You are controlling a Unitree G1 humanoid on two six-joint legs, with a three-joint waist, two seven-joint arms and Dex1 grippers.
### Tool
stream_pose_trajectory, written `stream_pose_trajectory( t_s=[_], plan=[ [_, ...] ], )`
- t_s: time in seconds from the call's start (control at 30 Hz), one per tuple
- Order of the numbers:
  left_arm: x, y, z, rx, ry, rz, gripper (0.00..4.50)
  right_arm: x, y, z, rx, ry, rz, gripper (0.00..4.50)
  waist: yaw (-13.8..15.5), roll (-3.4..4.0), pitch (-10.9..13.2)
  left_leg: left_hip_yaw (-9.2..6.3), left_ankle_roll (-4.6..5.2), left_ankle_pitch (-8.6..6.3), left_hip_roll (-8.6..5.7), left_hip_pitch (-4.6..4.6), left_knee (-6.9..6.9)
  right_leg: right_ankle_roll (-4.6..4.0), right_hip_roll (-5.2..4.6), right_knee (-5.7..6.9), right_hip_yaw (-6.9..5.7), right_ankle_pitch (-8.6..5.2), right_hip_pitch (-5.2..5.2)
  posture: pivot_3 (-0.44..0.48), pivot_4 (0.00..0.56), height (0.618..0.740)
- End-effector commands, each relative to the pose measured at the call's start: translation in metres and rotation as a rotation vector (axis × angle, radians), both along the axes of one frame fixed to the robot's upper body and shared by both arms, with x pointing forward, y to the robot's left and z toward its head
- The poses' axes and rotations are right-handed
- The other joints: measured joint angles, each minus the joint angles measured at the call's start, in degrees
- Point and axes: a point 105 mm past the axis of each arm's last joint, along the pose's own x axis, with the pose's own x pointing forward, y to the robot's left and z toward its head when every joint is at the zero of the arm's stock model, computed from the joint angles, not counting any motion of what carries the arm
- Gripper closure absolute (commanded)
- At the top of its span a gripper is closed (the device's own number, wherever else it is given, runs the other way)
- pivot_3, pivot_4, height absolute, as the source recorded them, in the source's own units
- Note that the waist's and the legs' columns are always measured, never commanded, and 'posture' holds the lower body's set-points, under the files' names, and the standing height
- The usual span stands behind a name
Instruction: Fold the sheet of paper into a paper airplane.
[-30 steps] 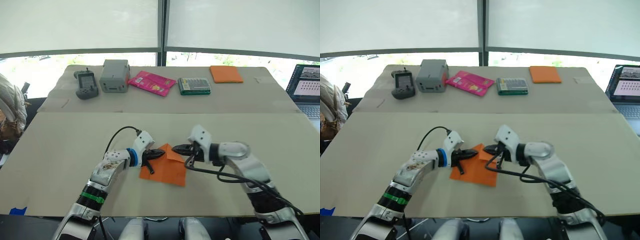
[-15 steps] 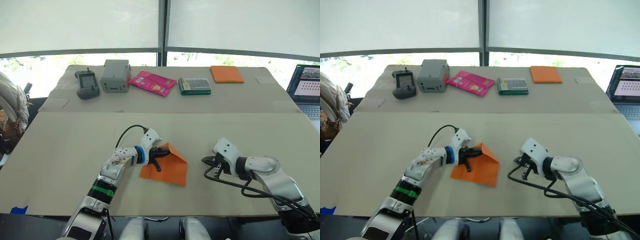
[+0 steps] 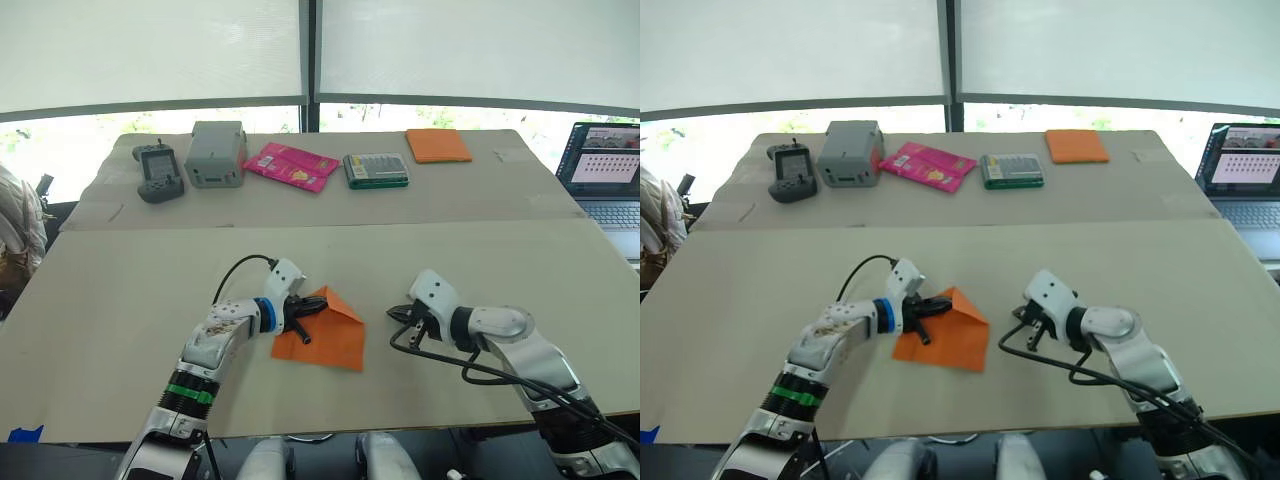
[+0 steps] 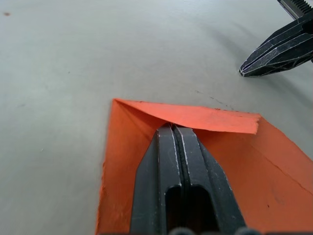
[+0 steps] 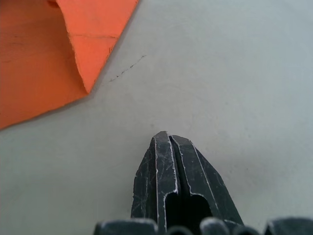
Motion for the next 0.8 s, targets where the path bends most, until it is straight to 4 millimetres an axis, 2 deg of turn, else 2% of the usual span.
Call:
stream_pose_trajectory(
  t_s=[0.03,0.23,0.4,0.6,0.8],
  plan=[
    [0.009,0.016,0.015,-0.025,-0.011,0.071,4.47,-0.001,0.000,-0.007,-0.014,0.021,0.006,4.50,0.00,-0.05,0.03,0.00,0.00,0.00,0.01,0.00,0.00,0.00,0.00,0.01,0.00,0.00,-0.01,0.000,0.150,0.740],
    [0.018,0.024,0.034,-0.056,-0.041,0.101,4.47,-0.001,0.000,-0.007,-0.017,0.023,0.005,4.50,0.13,-0.13,0.08,0.00,0.00,0.00,-0.01,-0.03,0.01,-0.01,-0.02,0.02,0.00,0.01,-0.04,0.000,0.150,0.740],
    [0.012,0.000,0.037,-0.098,-0.049,0.010,4.47,-0.003,0.008,-0.008,-0.002,0.022,0.024,4.50,0.15,-0.15,0.08,0.01,0.00,0.00,-0.03,-0.04,0.01,-0.02,-0.06,0.00,0.00,0.01,-0.03,0.000,0.150,0.740],
    [0.007,-0.017,0.024,-0.057,-0.042,-0.063,4.47,-0.004,0.014,-0.008,0.000,0.016,0.040,4.50,-0.01,-0.15,0.09,0.03,-0.01,0.00,-0.02,-0.03,0.00,-0.04,0.00,0.01,0.02,0.02,-0.04,0.000,0.150,0.740],
    [0.005,-0.008,-0.002,0.043,-0.012,-0.052,4.47,-0.003,0.020,-0.006,-0.002,-0.005,0.070,4.50,-0.01,-0.15,0.08,0.03,-0.01,0.00,-0.03,-0.03,0.00,-0.04,0.00,0.01,0.02,0.02,-0.05,0.000,0.150,0.740]
  ],
)
